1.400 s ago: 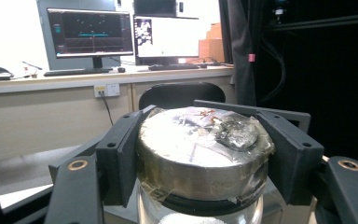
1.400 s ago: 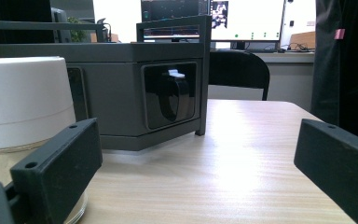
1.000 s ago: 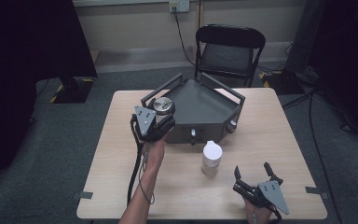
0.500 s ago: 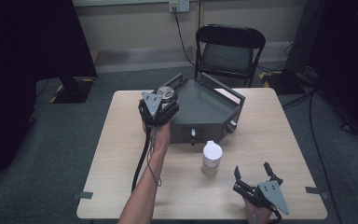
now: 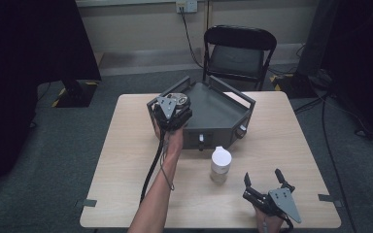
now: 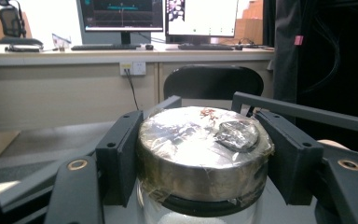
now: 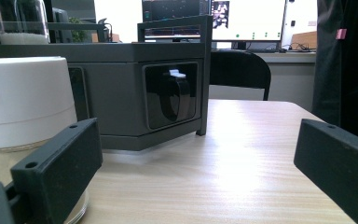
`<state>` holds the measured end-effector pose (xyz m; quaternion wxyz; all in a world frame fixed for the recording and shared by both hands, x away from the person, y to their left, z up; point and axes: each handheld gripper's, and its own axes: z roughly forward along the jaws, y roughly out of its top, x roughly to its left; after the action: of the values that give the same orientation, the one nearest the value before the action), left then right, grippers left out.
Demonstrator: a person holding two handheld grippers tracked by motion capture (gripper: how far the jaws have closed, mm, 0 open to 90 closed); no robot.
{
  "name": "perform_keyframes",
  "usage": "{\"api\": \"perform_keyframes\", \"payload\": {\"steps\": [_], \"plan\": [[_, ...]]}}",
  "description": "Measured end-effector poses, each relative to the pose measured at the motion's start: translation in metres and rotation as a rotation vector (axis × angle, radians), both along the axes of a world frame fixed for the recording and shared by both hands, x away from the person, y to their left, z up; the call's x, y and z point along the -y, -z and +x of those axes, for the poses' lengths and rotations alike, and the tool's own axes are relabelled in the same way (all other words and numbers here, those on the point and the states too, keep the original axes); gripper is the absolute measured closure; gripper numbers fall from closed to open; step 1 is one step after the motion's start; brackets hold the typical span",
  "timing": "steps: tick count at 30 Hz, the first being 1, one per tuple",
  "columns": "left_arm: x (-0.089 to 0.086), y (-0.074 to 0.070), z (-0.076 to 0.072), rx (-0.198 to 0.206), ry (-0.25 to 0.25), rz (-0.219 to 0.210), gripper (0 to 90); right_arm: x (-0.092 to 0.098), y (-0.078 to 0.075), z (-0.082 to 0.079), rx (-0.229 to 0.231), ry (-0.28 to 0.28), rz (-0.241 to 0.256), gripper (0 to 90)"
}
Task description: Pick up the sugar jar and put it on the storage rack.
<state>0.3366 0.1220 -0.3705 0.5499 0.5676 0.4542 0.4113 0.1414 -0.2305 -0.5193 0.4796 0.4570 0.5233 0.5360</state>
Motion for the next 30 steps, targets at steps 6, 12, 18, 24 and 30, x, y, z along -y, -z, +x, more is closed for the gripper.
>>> {"api": "perform_keyframes", "payload": {"steps": [6, 12, 18, 24, 30], "plan": [[-0.0008, -0.0024, 0.0012, -0.011, 0.003, -0.002, 34.9, -0.0001, 0.0000, 0.0000, 0.000, 0.001, 0.000, 0.0], [0.0005, 0.0013, -0.0028, -0.006, -0.002, -0.011, 34.7, -0.0002, -0.0001, 0.0000, -0.001, 0.001, 0.000, 0.0], [0.0025, 0.0052, -0.0038, 0.010, -0.005, 0.000, 34.6, -0.0008, 0.0000, 0.0000, 0.000, 0.004, 0.000, 0.0], [0.0011, 0.0024, -0.0035, -0.001, -0.001, -0.005, 34.5, -0.0008, 0.0000, -0.0001, 0.000, 0.004, 0.000, 0.0], [-0.0036, 0.0009, 0.0008, -0.051, -0.020, -0.076, 16.0, -0.0008, 0.0000, -0.0001, 0.000, 0.004, 0.000, 0.0]]}}
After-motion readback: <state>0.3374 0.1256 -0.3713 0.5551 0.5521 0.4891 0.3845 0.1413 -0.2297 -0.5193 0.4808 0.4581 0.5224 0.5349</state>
